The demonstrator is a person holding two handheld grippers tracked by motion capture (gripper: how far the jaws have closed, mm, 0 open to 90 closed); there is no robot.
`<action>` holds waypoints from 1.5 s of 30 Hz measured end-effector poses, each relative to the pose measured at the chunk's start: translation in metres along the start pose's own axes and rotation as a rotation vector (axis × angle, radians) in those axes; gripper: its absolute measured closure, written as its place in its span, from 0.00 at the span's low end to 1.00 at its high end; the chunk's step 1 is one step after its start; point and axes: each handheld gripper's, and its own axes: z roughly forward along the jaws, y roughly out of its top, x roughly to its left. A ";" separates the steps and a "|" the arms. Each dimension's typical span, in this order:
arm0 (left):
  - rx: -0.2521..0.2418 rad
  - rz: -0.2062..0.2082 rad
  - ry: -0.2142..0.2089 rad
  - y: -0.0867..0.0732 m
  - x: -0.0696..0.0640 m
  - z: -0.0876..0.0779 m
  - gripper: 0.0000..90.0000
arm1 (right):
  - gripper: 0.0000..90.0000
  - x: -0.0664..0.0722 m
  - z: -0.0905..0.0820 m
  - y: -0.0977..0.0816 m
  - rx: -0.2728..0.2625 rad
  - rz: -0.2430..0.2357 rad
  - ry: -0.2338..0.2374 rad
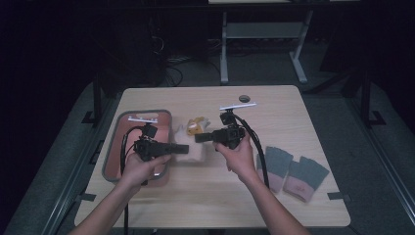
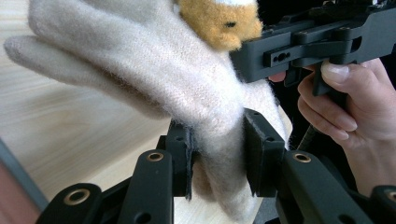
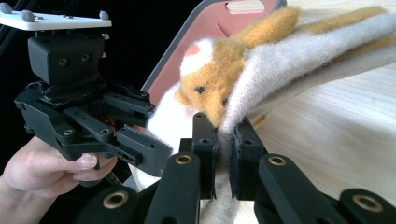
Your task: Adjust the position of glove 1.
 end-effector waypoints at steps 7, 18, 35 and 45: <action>-0.013 -0.001 0.016 0.005 0.002 -0.012 0.74 | 0.92 0.007 0.008 0.010 0.005 -0.016 0.013; -0.023 -0.002 0.031 0.010 0.005 -0.030 0.74 | 0.91 0.017 0.019 0.022 0.012 -0.024 0.028; -0.036 -0.006 0.066 0.011 0.018 -0.063 0.74 | 0.91 0.033 0.049 0.038 0.031 -0.049 0.061; -0.047 -0.008 0.091 0.007 0.027 -0.082 0.74 | 0.91 0.045 0.071 0.045 0.050 -0.067 0.081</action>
